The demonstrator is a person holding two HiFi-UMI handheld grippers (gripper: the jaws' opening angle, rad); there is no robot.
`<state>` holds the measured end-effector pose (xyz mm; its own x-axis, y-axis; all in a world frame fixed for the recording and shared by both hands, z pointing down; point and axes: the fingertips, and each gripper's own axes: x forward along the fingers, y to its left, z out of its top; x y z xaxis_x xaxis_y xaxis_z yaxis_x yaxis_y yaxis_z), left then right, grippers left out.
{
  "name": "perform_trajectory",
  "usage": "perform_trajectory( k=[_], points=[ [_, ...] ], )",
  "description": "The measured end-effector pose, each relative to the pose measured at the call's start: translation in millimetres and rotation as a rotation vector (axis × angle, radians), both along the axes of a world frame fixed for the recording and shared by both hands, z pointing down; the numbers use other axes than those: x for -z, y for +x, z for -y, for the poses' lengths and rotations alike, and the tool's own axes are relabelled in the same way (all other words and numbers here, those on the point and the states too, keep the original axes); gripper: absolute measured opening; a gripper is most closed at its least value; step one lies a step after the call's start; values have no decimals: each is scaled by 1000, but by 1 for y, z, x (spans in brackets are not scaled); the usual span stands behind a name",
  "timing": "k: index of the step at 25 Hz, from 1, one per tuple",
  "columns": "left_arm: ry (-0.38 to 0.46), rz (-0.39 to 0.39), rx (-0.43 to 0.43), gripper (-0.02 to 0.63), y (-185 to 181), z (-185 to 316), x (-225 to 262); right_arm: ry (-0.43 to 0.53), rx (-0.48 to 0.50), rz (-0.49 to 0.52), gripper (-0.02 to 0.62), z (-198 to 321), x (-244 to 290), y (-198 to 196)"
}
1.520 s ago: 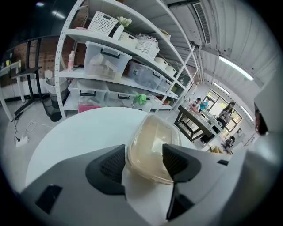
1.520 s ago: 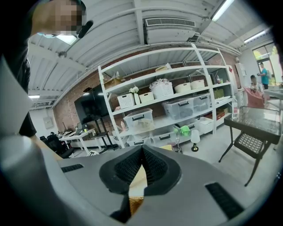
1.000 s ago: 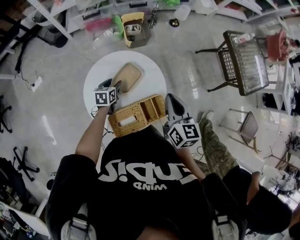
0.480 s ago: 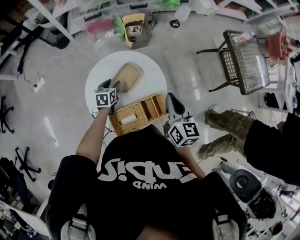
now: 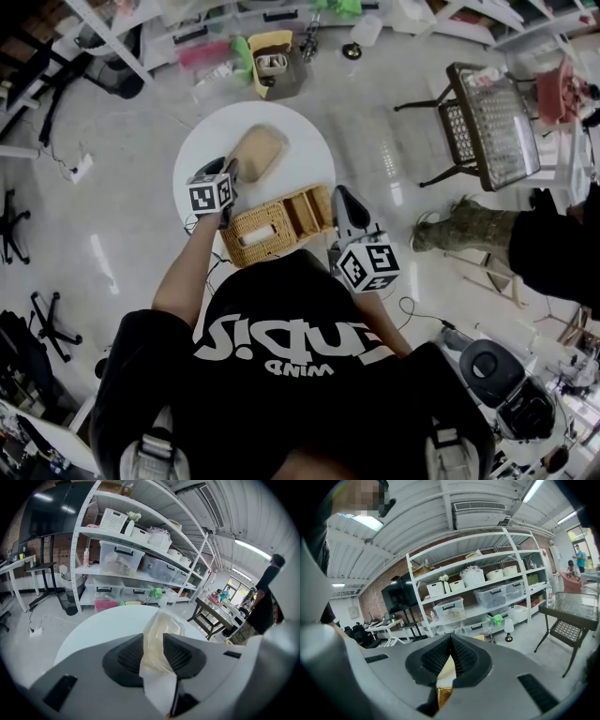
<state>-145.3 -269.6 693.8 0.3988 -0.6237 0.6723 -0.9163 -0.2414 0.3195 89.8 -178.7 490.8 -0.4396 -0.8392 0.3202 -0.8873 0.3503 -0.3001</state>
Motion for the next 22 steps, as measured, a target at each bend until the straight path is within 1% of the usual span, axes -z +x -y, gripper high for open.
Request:
perform_trajectory(
  k=[9, 13, 20, 22],
  points=[
    [33, -102, 24, 67, 14, -11, 31, 20, 16, 15, -2, -7, 7, 2],
    [52, -157, 13, 44, 27, -14, 49, 29, 26, 24, -2, -11, 12, 3],
    [144, -187, 18, 39, 42, -8, 98, 42, 52, 37, -2, -14, 14, 5],
    [172, -183, 24, 39, 44, -8, 112, 46, 64, 42, -2, -14, 15, 5]
  ],
)
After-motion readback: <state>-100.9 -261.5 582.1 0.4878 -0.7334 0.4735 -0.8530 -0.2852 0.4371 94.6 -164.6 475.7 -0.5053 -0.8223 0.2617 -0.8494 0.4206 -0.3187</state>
